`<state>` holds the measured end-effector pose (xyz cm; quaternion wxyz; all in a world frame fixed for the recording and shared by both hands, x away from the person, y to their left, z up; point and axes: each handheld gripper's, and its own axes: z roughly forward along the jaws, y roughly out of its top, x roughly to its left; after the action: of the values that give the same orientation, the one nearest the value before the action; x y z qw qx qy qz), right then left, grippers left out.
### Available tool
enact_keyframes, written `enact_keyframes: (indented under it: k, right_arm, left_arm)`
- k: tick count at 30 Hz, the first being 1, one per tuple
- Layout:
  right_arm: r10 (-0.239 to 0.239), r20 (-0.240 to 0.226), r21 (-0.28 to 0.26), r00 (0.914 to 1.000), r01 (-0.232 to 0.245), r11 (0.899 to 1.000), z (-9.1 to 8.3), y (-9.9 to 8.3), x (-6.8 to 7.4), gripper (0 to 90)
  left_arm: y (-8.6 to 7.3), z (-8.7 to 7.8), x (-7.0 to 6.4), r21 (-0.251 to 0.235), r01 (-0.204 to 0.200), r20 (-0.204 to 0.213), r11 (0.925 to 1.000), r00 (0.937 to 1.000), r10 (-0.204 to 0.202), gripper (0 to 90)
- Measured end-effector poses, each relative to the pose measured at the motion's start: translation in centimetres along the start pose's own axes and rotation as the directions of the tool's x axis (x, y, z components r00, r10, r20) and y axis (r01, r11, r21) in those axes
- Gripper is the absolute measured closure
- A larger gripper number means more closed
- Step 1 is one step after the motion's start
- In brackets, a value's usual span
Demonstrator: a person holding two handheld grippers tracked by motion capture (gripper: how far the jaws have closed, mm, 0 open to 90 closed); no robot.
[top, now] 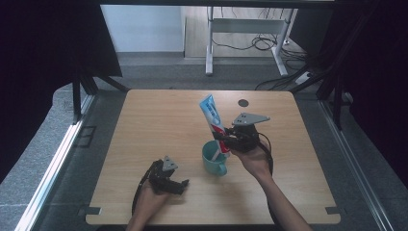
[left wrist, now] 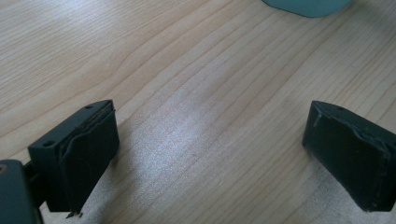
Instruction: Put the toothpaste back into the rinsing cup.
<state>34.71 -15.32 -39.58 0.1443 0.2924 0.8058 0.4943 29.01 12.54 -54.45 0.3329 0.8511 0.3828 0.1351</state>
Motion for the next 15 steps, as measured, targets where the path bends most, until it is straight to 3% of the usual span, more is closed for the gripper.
enact_keyframes:
  k: [15]
  right_arm:
    - [-0.012, -0.002, 0.007, 0.9999, 0.012, 1.000, 1.7, -0.5, 0.5, 71.9]
  left_arm:
    - [0.0, 0.0, 0.0, 0.000, -0.001, 0.001, 1.0000, 1.0000, 0.001, 3.5]
